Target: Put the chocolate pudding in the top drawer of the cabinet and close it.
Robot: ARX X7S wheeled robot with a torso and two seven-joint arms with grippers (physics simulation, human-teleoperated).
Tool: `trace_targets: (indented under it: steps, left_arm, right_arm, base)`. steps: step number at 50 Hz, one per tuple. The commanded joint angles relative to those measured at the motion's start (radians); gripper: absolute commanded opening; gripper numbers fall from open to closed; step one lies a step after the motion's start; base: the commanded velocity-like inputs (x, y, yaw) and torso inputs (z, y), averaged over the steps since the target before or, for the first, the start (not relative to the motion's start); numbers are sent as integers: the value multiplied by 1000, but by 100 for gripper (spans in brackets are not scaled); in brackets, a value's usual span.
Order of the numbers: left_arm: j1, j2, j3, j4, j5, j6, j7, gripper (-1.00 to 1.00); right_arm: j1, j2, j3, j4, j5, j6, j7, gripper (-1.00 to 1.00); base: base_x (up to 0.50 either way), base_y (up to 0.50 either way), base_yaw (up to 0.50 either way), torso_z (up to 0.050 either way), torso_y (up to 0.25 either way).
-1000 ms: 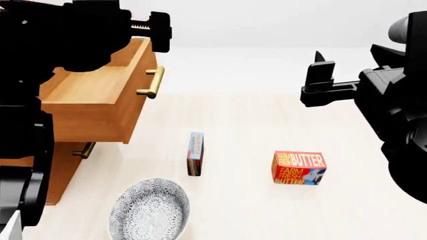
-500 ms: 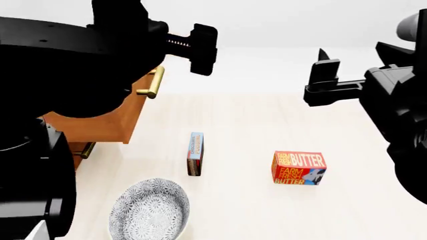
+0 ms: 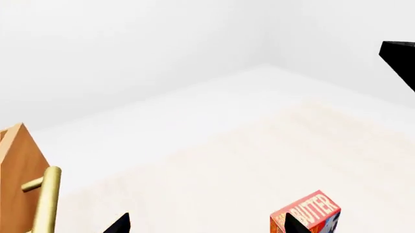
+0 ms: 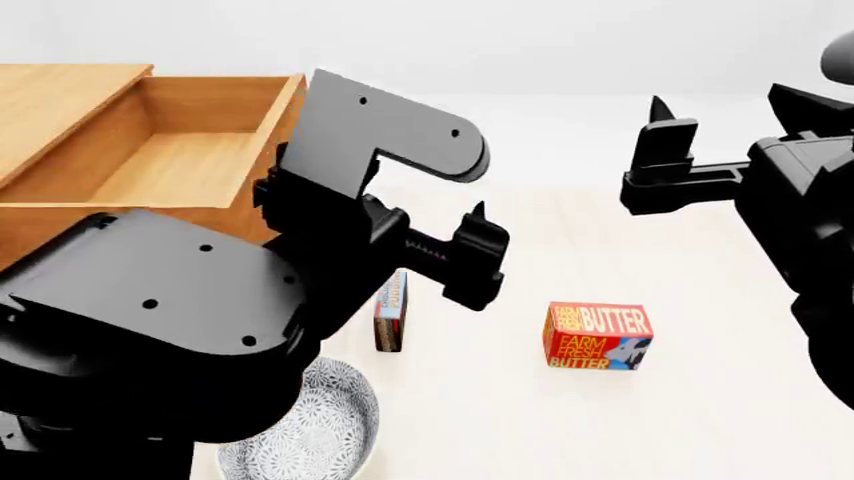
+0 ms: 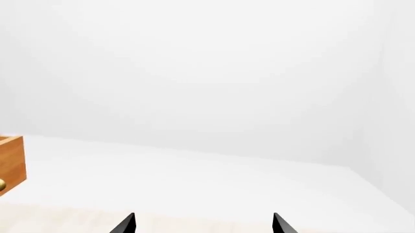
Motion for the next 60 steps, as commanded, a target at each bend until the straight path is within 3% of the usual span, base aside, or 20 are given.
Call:
trace_targets:
  steps: [1, 16, 30, 60]
  left_arm:
    - [121, 7, 31, 69, 38, 12, 22, 100]
    - [218, -9, 95, 54, 303, 60, 237, 100]
    - [212, -41, 189, -129, 547, 182, 439, 100]
    - [145, 2, 254, -431, 685, 303, 547, 100]
  right_arm:
    - [-8, 13, 9, -7, 12, -9, 4, 100]
    - [-14, 21, 9, -12, 21, -16, 10, 100]
    - [-27, 26, 6, -13, 7, -26, 1, 100]
    - [-59, 42, 3, -25, -39, -52, -38, 100]
  base:
    - [0, 0, 0, 0, 0]
    - [0, 0, 0, 0, 0]
    - [0, 0, 0, 0, 0]
    - [0, 0, 0, 0, 0]
